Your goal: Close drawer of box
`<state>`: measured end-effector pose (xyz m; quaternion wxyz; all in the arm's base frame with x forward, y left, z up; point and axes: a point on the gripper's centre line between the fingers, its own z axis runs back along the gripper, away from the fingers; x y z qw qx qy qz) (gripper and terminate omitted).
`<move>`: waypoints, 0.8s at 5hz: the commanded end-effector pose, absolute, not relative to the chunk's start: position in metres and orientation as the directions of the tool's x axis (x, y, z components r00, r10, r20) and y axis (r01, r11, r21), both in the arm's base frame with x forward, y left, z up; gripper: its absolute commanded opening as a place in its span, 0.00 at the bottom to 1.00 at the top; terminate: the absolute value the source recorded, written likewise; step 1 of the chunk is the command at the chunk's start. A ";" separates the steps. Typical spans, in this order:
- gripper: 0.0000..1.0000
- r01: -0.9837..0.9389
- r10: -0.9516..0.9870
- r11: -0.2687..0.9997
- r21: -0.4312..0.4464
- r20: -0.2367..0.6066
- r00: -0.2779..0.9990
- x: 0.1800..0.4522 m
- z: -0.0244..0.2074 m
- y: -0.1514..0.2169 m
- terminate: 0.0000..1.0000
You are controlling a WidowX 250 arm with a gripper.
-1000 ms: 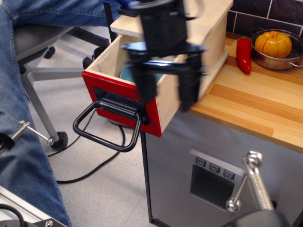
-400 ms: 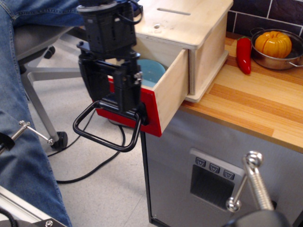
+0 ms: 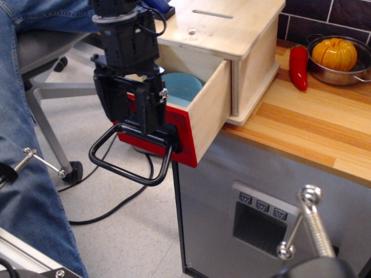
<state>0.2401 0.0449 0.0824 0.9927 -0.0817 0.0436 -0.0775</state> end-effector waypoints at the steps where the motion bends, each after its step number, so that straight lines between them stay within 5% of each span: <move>1: 1.00 0.098 -0.094 0.989 -0.114 0.032 0.995 0.269 0.088 0.050 0.00; 4: 1.00 0.042 -0.032 0.994 -0.098 0.103 0.994 0.330 0.106 0.038 0.00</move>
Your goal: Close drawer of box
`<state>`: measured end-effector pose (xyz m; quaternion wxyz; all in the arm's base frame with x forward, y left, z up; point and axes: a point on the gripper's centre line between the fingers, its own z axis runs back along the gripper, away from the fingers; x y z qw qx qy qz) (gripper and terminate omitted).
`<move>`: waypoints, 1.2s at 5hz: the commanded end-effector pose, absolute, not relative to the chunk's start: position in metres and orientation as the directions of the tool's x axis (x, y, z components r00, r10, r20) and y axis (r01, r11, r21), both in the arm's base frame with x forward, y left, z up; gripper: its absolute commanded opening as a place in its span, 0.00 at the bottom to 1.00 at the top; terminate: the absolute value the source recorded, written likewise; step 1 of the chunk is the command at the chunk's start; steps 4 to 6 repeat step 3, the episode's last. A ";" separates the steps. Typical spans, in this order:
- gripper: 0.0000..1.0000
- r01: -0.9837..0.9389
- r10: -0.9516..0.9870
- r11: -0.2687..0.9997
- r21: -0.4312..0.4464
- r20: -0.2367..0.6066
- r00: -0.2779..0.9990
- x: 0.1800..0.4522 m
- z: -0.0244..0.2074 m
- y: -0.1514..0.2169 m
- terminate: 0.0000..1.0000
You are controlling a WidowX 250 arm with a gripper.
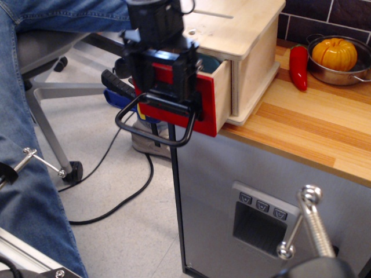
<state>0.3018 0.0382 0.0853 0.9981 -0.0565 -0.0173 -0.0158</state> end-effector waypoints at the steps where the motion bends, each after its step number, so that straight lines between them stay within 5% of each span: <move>1: 1.00 0.023 -0.015 0.996 -0.085 0.100 0.995 0.351 0.104 0.038 0.00; 2: 1.00 0.013 -0.006 0.996 -0.086 0.080 0.997 0.363 0.104 0.040 0.00; 3: 1.00 0.024 -0.019 0.992 -0.125 0.042 0.999 0.365 0.106 0.042 1.00; 6: 1.00 0.024 -0.019 0.992 -0.125 0.042 0.999 0.365 0.106 0.042 1.00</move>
